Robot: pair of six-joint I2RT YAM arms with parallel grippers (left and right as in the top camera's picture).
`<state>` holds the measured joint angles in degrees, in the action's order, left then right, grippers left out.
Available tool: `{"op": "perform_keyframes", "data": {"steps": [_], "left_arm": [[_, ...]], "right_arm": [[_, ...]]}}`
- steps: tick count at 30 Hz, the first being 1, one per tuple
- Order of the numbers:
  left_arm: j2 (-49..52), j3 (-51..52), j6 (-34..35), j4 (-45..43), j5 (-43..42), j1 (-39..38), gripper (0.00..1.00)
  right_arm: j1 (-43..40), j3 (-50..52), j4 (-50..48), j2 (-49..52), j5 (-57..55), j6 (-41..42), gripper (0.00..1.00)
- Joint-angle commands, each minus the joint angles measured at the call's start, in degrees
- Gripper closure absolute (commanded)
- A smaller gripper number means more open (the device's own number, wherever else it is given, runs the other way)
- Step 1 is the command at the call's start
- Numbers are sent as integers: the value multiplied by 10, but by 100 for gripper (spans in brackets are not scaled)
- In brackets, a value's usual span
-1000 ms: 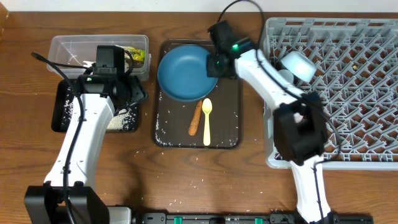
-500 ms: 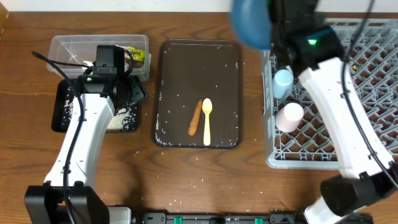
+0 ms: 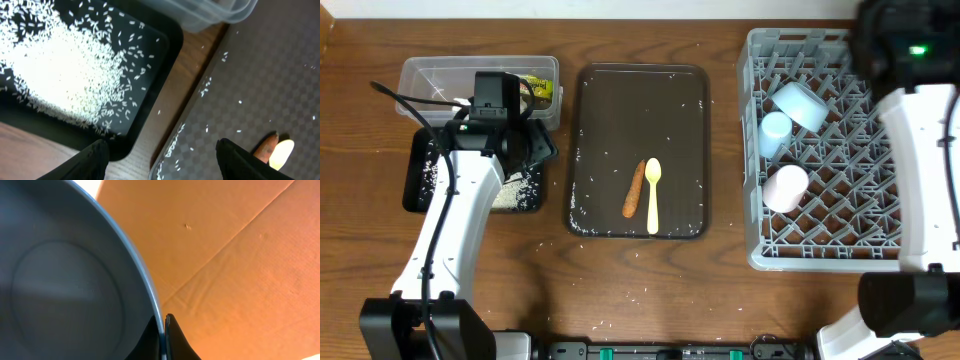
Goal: Sort waste into correct bins and load items into the dishwasher rack
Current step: 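Stand teal plate upright at rack's right edge with right gripper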
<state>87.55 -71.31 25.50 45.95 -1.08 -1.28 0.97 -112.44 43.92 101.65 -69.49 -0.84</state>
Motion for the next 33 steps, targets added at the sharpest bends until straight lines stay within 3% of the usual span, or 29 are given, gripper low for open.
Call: {"op": "perform_keyframes", "data": {"steps": [1, 12, 14, 16, 18, 20, 22, 28, 33], "left_arm": [[-7, 3, 12, -5, 7, 2, 29], [-7, 3, 18, -14, 7, 2, 29], [-7, 3, 18, -14, 7, 2, 29], [-7, 3, 18, -13, 7, 2, 29], [-7, 3, 18, -14, 7, 2, 29], [-7, 3, 18, -13, 7, 2, 29], [-7, 3, 18, -13, 7, 2, 28], [-7, 3, 18, -16, 7, 2, 29], [-7, 3, 18, -22, 7, 2, 29]], "right_arm": [[-45, -2, 2, 11, 47, -33, 99], [-88, -2, -19, 46, 127, -131, 99], [-65, -2, -103, 50, 30, -310, 99], [-30, -2, -252, 50, 4, -497, 99], [-7, -2, -390, 51, 20, -582, 99], [9, -2, -485, 51, 32, -599, 99], [17, -2, -510, 51, 41, -638, 99], [10, -2, -452, 52, 42, -647, 99], [-20, -2, -381, 52, 42, -604, 99]]}}
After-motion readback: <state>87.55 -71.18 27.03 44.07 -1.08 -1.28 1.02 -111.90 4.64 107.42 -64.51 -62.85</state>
